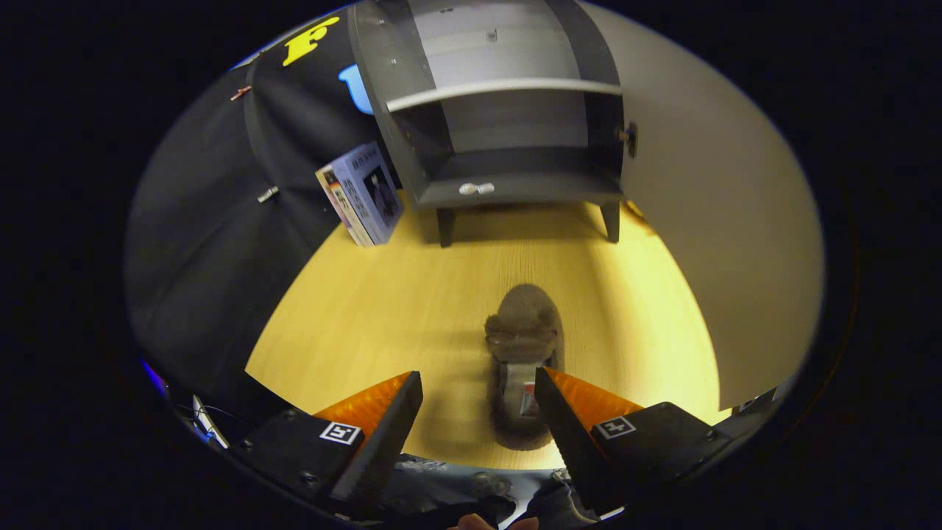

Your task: Open the shoe cabinet door, grab the shoes and put them into the shoe cabinet, then close the shoe cabinet door.

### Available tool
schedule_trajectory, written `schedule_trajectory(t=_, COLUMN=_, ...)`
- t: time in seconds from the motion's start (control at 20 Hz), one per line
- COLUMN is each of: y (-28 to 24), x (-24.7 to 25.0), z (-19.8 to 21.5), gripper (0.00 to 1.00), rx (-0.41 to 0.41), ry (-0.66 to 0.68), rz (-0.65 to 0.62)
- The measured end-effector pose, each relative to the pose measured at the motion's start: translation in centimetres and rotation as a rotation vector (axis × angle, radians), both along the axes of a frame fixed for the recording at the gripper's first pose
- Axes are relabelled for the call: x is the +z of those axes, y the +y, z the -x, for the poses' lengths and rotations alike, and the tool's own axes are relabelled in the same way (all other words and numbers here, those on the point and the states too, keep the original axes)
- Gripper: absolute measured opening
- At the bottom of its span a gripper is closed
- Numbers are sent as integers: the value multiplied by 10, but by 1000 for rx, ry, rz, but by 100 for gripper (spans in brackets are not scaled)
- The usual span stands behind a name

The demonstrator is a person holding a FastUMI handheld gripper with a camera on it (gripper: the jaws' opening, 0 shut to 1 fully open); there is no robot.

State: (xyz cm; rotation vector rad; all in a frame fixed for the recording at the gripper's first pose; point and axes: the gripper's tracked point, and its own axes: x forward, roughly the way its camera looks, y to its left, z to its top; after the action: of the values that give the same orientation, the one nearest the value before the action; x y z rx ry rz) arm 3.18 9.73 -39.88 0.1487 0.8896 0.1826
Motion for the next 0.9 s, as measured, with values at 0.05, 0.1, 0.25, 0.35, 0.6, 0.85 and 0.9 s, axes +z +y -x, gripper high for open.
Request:
schedule_trajectory(t=0.05, y=2, x=-14, z=-2, gripper=99, rx=-7, ry=21, rz=-4)
schedule_trajectory(t=0.1, y=2, x=-28, z=-7, gripper=99, rx=-16, ry=32, rz=0)
schedule_trajectory(t=0.25, y=1, x=-61, z=-30, gripper=97, rx=-41, ry=16, rz=21)
schedule_trajectory(t=0.35, y=-2, x=-84, z=-50, gripper=79, rx=-58, ry=-18, rz=50)
schedule_trajectory(t=0.6, y=-7, x=-104, z=-79, gripper=44, rx=-149, ry=-85, rz=115)
schedule_trajectory(t=0.85, y=-7, x=-73, z=-78, gripper=7, rx=-149, ry=-80, rz=53)
schedule_trajectory(t=0.9, y=-9, x=-63, z=-78, gripper=8, rx=-158, ry=-82, rz=31)
